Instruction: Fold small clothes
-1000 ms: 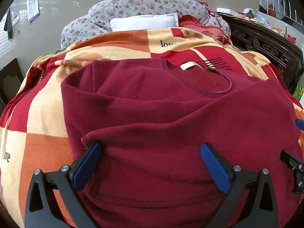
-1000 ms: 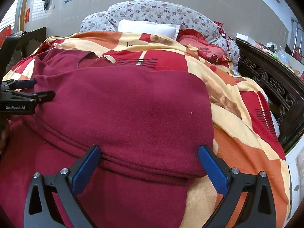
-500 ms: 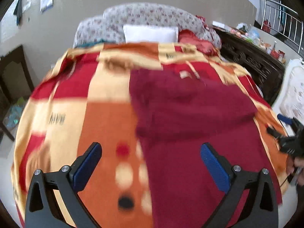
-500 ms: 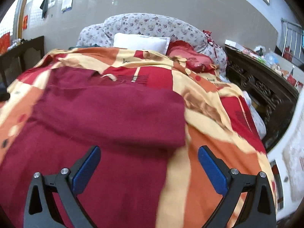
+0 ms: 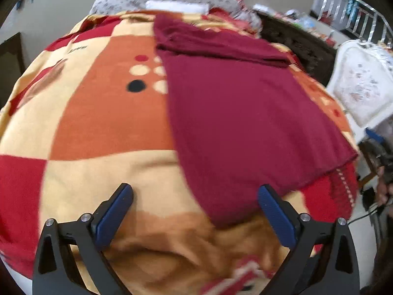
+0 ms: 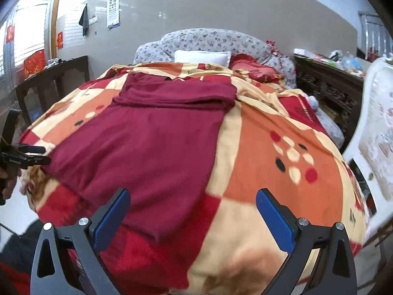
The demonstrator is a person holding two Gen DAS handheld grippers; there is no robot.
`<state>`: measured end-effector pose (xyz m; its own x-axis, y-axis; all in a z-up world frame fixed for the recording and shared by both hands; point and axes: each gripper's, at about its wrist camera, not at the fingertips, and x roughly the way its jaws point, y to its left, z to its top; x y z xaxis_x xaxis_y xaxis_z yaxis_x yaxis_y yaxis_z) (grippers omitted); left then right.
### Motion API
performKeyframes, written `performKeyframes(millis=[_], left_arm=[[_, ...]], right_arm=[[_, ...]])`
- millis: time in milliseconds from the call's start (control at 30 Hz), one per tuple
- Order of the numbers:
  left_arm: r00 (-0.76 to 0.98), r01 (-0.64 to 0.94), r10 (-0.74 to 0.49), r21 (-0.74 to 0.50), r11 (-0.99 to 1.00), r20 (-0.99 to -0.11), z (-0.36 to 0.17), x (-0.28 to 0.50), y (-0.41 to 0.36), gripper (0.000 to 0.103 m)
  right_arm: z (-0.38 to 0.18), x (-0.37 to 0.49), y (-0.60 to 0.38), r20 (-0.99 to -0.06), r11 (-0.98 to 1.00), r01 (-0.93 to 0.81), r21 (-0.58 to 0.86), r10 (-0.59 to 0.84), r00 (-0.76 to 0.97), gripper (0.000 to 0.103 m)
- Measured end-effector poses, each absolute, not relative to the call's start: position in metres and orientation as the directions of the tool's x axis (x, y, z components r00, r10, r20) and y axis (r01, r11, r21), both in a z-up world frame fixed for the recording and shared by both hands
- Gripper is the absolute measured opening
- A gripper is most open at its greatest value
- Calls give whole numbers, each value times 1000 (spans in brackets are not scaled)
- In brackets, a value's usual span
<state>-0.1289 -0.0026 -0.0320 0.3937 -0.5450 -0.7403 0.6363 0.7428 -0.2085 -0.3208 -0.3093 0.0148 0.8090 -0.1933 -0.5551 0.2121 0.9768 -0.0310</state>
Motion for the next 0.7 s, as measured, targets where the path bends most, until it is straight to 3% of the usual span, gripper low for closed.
performKeyframes(millis=[100,300,467,533,700], left_arm=[[293,645,-670,-377,665,-681,-31,-126,-4,90],[259,584,-726,-496,643,-637,-37,-117,1,69],[254,515,-729,-550,658,-635,-41,-114,11,39],[243,504,-727,-557,661,-643,-44,-113,10,18],[260,530,-717,-525,665,-647,-41,-119,3,11]], right_arm=[[2,-326,-303,-556,973,230,-14,-199,807,103],[-1,-334,-297,-531,971,238,15,-194,825,103],[5,-347,-302,-498,956,292,29,-239,833,103],[0,-352,-301,-500,951,310,16,-261,826,102],[-14,-345,-293,-550,979,179,100,-96,830,86]])
